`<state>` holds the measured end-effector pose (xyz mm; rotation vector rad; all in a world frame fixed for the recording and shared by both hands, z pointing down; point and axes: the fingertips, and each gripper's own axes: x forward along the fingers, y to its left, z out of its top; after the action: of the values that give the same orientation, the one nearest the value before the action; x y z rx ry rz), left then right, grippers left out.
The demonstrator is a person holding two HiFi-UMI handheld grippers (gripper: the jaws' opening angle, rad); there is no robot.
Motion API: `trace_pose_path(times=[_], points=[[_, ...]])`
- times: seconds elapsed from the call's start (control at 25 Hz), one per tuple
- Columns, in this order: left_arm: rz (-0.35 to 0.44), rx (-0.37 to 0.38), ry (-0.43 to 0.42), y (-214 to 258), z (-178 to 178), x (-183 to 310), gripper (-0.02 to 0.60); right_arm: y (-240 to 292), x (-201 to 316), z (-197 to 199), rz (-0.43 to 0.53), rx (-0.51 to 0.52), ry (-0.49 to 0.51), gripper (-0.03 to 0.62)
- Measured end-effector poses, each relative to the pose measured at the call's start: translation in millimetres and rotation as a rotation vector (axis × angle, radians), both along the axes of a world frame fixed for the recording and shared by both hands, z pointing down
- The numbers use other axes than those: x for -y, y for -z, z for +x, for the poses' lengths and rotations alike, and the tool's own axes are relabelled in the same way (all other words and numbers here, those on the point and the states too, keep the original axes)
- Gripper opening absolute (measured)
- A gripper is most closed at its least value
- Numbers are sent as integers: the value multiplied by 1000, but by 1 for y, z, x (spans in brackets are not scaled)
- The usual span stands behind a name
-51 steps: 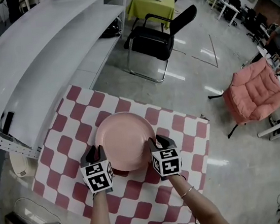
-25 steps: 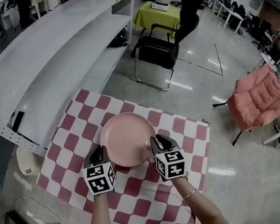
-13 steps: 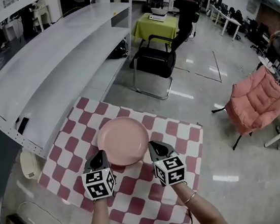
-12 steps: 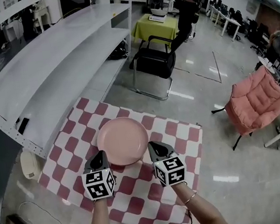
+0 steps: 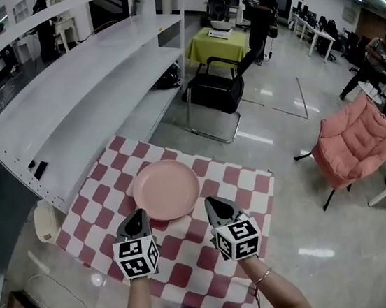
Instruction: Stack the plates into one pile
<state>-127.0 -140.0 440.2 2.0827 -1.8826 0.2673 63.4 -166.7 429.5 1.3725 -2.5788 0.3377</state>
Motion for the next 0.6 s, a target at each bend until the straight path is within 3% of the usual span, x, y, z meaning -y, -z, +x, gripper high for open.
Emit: trace_pose_path(times=[0.6], points=[[65,17,29,22,27,-63,15,28,-54,25,47,72,37,9]])
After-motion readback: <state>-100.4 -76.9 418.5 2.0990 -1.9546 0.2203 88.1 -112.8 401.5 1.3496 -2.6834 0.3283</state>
